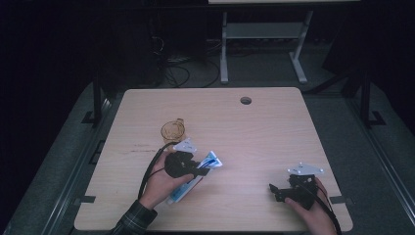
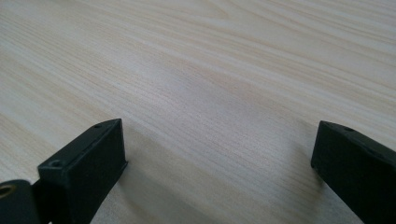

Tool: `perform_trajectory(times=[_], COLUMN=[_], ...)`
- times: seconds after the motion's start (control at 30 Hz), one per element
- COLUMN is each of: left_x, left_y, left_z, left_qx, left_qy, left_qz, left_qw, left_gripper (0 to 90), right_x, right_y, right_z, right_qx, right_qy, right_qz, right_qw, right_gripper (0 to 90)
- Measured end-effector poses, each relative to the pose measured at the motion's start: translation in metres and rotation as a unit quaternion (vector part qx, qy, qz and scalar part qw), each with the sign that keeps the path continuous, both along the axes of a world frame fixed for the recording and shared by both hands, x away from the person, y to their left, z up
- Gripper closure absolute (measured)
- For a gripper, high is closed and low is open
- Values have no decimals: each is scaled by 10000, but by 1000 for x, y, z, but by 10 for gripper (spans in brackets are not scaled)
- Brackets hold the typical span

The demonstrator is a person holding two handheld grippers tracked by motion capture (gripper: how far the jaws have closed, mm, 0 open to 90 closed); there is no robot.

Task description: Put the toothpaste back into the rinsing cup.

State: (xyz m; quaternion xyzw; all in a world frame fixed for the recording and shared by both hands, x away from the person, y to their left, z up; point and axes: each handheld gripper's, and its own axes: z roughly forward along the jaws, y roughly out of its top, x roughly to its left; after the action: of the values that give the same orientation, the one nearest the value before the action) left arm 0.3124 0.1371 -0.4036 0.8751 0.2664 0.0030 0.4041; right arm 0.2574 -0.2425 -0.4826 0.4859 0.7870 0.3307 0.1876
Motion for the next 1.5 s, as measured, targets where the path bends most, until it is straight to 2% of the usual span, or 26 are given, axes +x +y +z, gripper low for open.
perform_trajectory(times=[0.23,0.27,0.37,0.43,0.7,1.07,1.5], left_x=[-1,-1,0,-1,2,10,23], left_y=[7,7,10,10,11,15,25], left_z=[9,9,13,14,23,42,66], left_qx=[-369,-369,-539,-577,-952,-1195,-1383], left_qy=[-60,-60,-176,-195,-383,-604,-827], left_qz=[-133,-133,-187,-184,-337,-347,-302], left_qw=[9992,9992,9982,9980,9941,9904,9865], left_gripper=[741,741,741,741,740,740,740], right_x=[0,0,0,0,0,0,0], right_y=[0,0,0,0,0,0,0], right_z=[0,0,0,0,0,0,0], right_qx=[4,4,5,8,11,9,9], right_qy=[3,3,-1,0,3,-2,0], right_qz=[-5,-5,-2,-3,4,4,3], right_qw=[10000,10000,10000,10000,10000,10000,10000], right_gripper=[25,25,25,25,25,25,25])
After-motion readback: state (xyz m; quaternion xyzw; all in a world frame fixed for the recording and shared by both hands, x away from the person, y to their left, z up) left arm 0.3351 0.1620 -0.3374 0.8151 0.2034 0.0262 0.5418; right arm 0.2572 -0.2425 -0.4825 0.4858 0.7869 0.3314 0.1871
